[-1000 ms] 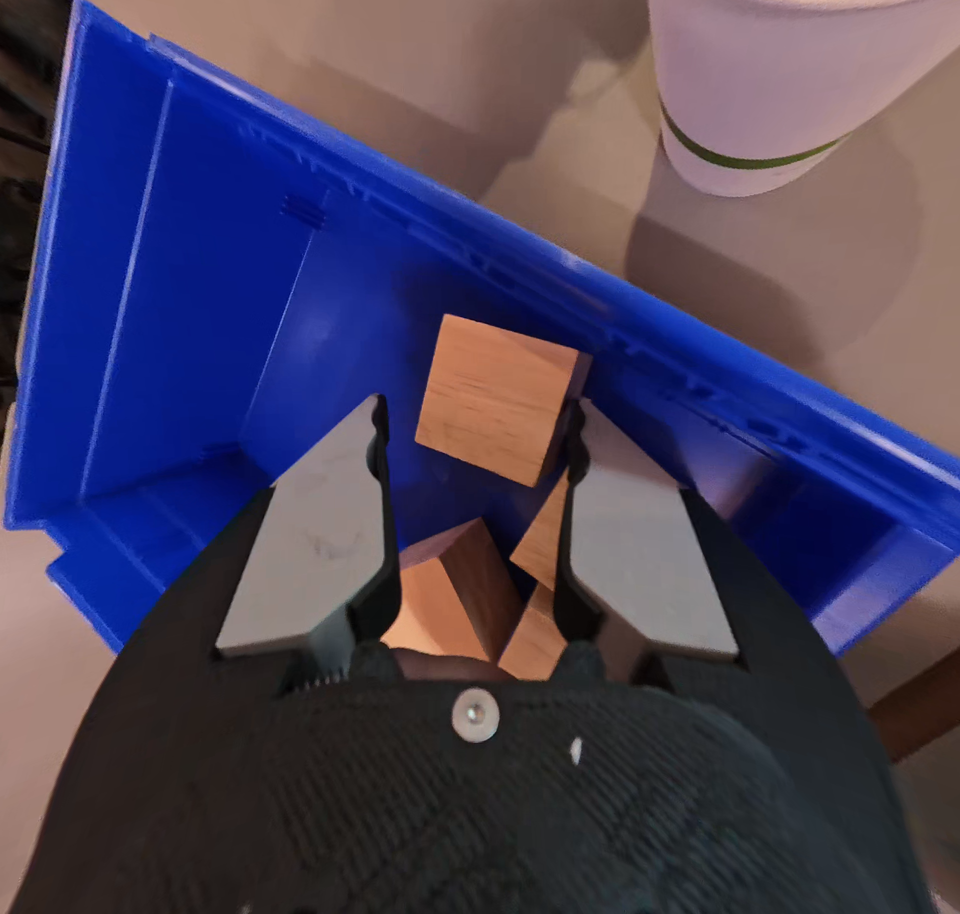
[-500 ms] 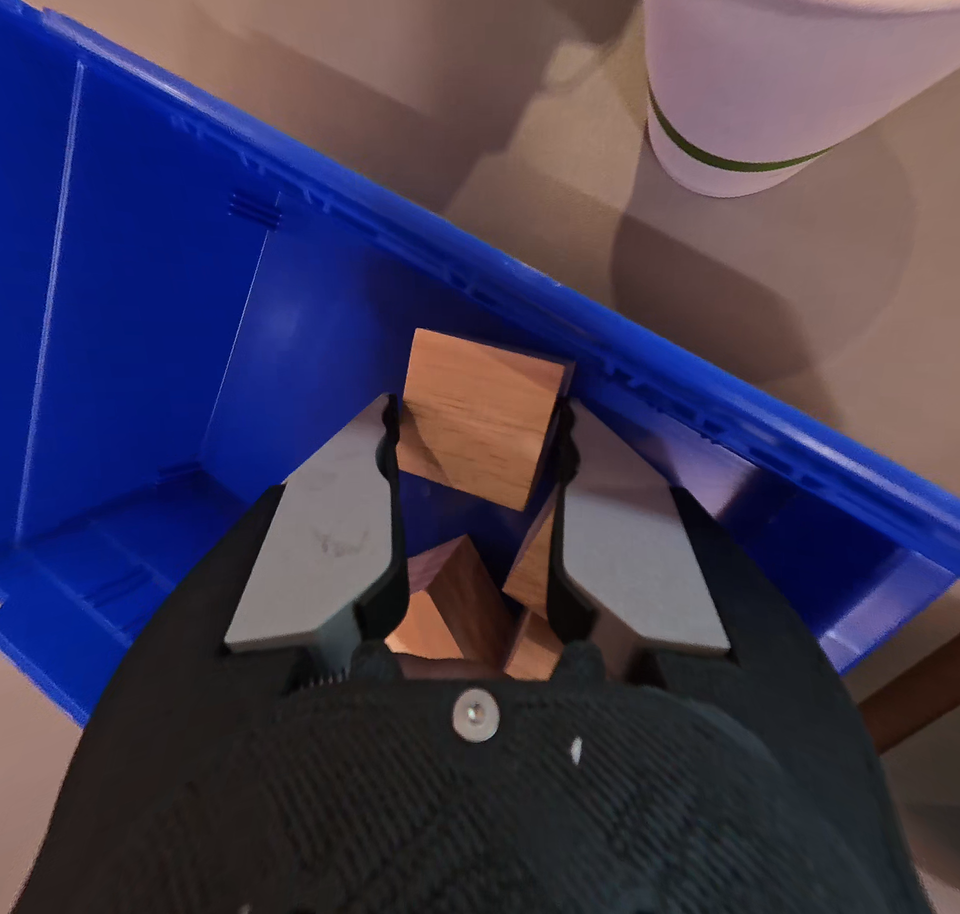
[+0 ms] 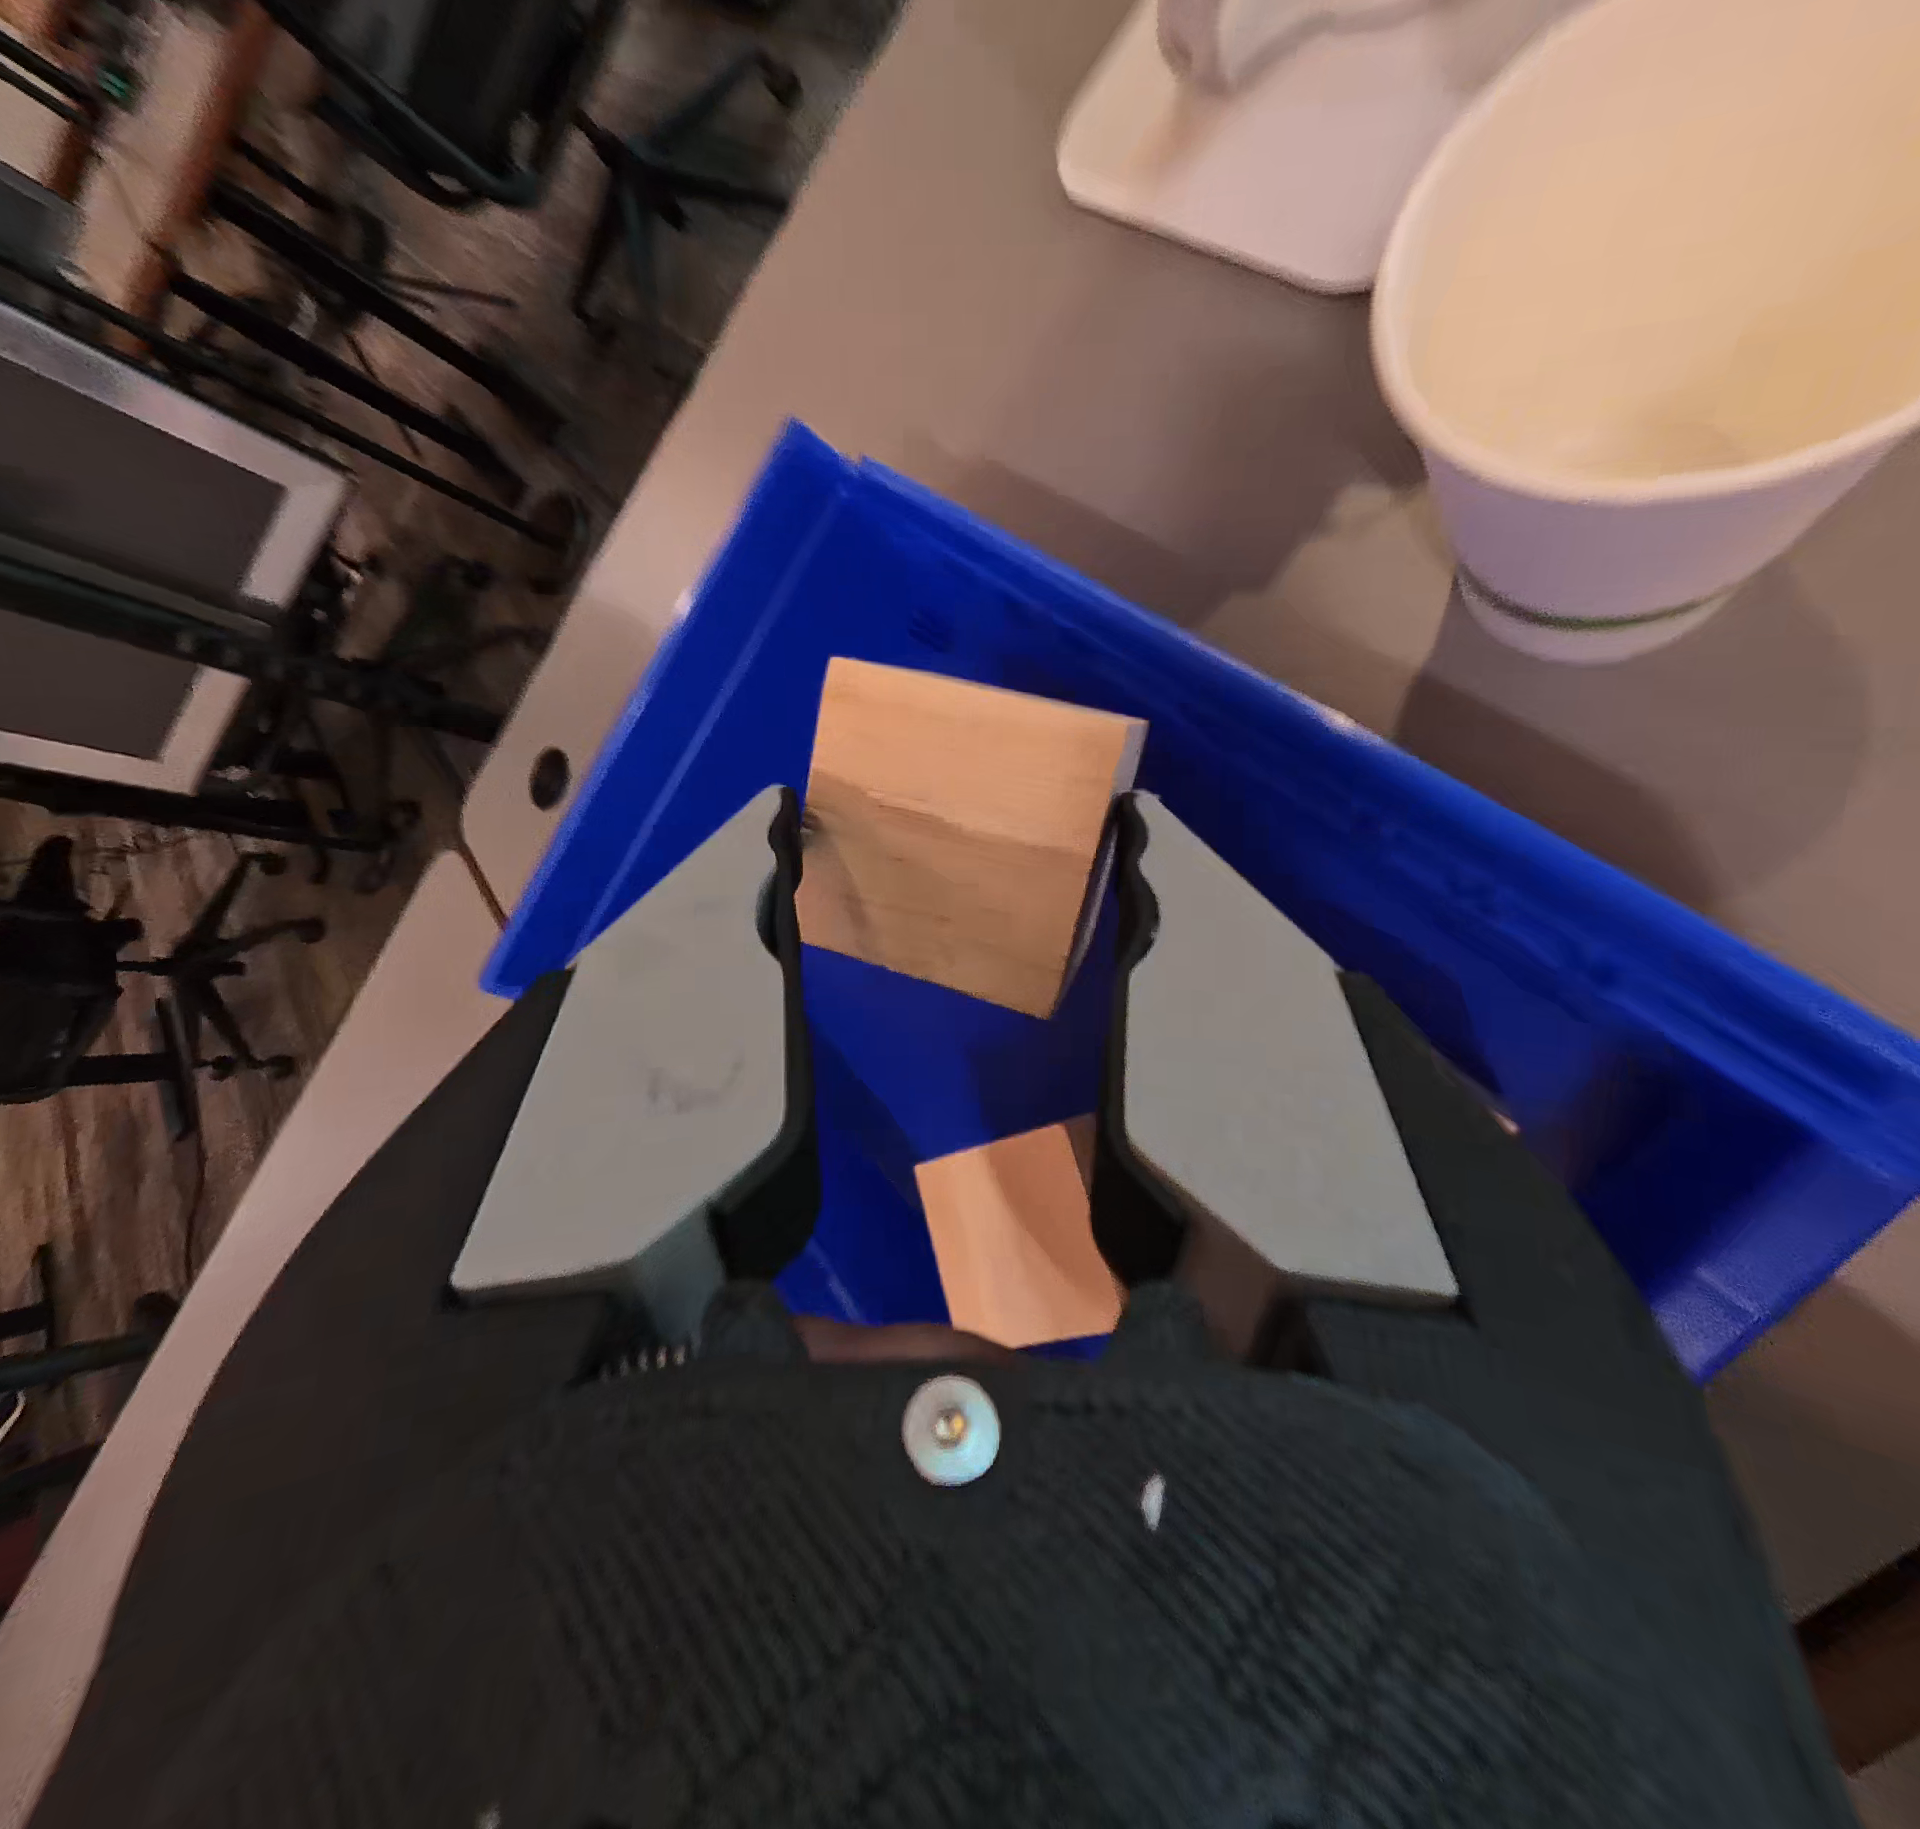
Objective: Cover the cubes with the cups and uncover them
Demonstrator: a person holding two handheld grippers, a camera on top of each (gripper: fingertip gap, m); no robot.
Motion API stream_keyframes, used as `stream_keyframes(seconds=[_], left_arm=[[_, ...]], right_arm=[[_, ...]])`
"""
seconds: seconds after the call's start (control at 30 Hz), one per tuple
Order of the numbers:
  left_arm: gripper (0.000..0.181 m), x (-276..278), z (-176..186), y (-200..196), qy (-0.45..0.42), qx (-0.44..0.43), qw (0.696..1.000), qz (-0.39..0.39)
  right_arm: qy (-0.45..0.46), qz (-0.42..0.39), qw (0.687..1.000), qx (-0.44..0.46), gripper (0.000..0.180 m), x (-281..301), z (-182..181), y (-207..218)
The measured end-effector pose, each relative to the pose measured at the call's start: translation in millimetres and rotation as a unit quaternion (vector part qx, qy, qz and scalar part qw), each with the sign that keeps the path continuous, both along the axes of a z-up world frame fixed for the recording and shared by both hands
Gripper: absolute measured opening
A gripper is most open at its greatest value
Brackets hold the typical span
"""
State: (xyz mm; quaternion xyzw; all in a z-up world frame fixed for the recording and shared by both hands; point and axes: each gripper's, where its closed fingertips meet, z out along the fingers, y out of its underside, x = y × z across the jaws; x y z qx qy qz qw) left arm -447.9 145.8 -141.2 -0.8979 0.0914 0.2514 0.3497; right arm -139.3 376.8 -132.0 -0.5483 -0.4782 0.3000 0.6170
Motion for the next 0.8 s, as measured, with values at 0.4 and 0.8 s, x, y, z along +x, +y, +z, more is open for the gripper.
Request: stream_keyframes(seconds=[0.4,0.8], left_arm=[[0.059,70,111,8,-0.01,0.2,0.976,-0.082],[0.059,154,121,57,-0.035,0.195,0.968,-0.155]], right_arm=[[0.001,-0.001,1.0,0.002,0.067,0,1,0],[0.003,-0.002,1.0,0.003,0.067,1,2,0]])
